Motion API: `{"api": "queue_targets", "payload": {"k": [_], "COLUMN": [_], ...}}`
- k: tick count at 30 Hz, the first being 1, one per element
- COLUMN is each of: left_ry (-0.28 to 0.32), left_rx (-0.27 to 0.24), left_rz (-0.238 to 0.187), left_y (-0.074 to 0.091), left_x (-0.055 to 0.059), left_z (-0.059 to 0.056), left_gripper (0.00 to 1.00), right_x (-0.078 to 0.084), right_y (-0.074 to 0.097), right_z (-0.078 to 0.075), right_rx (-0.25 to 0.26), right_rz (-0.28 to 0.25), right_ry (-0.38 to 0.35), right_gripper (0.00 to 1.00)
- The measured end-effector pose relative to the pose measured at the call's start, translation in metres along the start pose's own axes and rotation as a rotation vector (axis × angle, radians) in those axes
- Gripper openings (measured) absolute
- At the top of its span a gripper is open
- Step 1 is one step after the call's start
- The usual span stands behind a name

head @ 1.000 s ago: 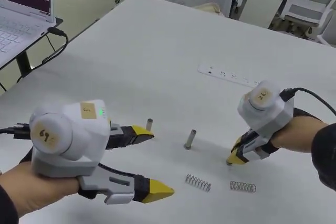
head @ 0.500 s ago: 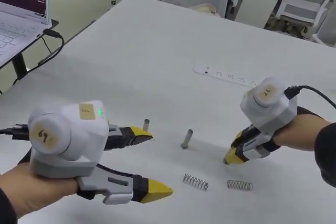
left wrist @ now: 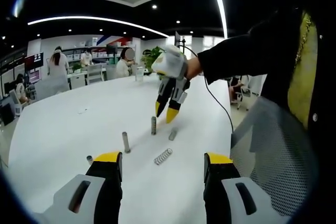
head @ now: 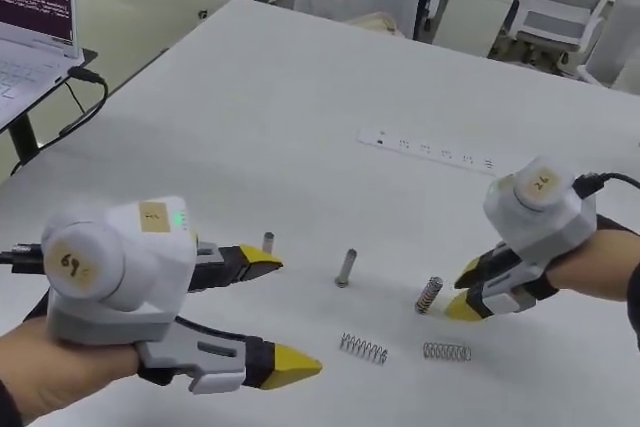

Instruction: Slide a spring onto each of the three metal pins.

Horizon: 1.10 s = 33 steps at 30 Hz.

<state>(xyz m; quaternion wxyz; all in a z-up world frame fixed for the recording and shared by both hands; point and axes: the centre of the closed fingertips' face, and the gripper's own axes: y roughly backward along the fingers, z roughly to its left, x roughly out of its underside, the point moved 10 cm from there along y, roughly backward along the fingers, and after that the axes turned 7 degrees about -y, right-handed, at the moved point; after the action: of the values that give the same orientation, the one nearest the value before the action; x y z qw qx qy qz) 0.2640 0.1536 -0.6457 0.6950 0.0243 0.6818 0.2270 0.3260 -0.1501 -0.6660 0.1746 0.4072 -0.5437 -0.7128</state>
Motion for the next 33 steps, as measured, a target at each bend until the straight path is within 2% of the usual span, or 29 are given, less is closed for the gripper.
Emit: {"api": "queue_targets", "payload": {"k": [7, 13, 26, 33], "left_ry": [-0.004, -0.006, -0.005, -0.003], "left_rx": [0.003, 0.004, -0.009, -0.013], "left_rz": [0.003, 0.006, 0.008, 0.009], "left_y": [0.0, 0.001, 0.007, 0.007], "left_x": [-0.002, -0.004, -0.005, -0.004], "left_z": [-0.002, -0.004, -0.004, -0.004], "left_gripper": [0.58, 0.58, 0.56, 0.56], "right_x": [0.018, 0.025, 0.031, 0.033], "right_y": [-0.003, -0.012, -0.024, -0.028], "right_z": [0.011, 0.02, 0.023, 0.025], "right_rx": [-0.044, -0.078, -0.062, -0.05], "right_rz": [0.009, 0.021, 0.039, 0.069], "right_ry": [-0.004, 0.015, 0.081, 0.156], "right_gripper": [0.24, 0.22, 0.17, 0.15]}}
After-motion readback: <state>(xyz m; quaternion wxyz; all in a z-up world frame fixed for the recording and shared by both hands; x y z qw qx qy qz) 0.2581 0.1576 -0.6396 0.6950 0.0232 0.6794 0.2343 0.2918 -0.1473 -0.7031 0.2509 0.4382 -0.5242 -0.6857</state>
